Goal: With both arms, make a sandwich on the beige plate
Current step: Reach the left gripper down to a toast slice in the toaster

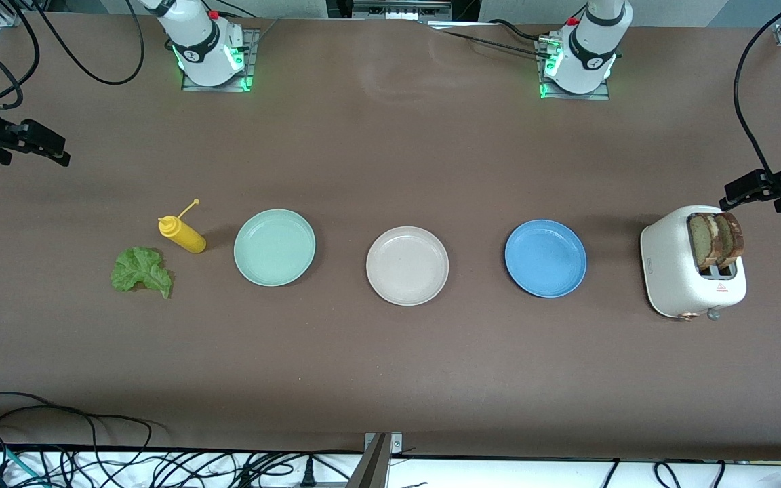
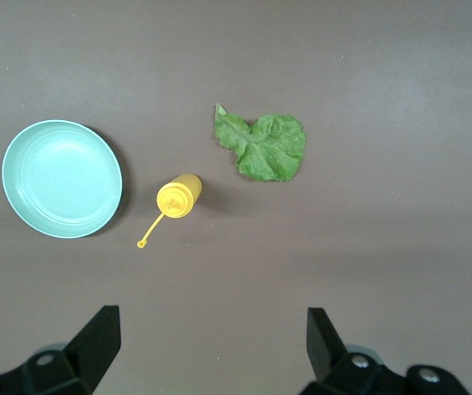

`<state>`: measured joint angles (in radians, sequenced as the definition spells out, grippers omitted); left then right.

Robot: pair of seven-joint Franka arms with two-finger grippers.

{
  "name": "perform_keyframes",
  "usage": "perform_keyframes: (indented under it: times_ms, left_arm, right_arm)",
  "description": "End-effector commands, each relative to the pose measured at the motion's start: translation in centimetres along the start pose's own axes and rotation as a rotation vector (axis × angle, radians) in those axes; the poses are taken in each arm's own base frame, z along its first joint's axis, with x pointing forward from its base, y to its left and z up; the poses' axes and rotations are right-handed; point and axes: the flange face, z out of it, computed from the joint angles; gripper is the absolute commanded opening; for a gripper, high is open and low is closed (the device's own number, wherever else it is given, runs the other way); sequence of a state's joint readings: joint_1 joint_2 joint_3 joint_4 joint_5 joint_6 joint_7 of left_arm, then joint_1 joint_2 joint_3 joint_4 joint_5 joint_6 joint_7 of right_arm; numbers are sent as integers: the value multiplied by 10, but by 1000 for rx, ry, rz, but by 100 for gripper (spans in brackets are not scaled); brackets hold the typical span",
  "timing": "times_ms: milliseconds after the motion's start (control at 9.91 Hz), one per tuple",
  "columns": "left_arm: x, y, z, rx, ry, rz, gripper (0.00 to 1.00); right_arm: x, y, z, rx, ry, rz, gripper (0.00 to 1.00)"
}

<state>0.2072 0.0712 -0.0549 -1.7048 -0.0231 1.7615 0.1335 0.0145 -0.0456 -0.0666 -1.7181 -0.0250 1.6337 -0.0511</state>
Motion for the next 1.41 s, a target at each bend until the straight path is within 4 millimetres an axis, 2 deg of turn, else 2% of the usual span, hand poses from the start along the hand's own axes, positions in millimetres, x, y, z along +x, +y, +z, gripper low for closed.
perform_keyframes:
  times_ms: [0, 202, 605, 807, 1009, 1312]
  left_arm:
    - [-7, -2, 1, 6, 12, 8, 100]
    - [-6, -2, 7, 6, 5, 10, 100]
    - [-3, -11, 43, 69, 14, 35, 100]
    - [2, -24, 61, 65, 2, 19, 100]
    - [10, -31, 87, 57, -23, 12, 100]
    - [17, -41, 117, 52, -24, 1, 100]
  right_arm:
    - [-1, -1, -3, 5, 1, 1, 100]
    - [0, -2, -4, 1, 8, -1, 100]
    - [-1, 0, -3, 5, 2, 3, 100]
    - [-1, 0, -3, 5, 2, 4, 100]
    - [-1, 0, -3, 5, 2, 3, 100]
    - [-1, 0, -3, 5, 1, 3, 100]
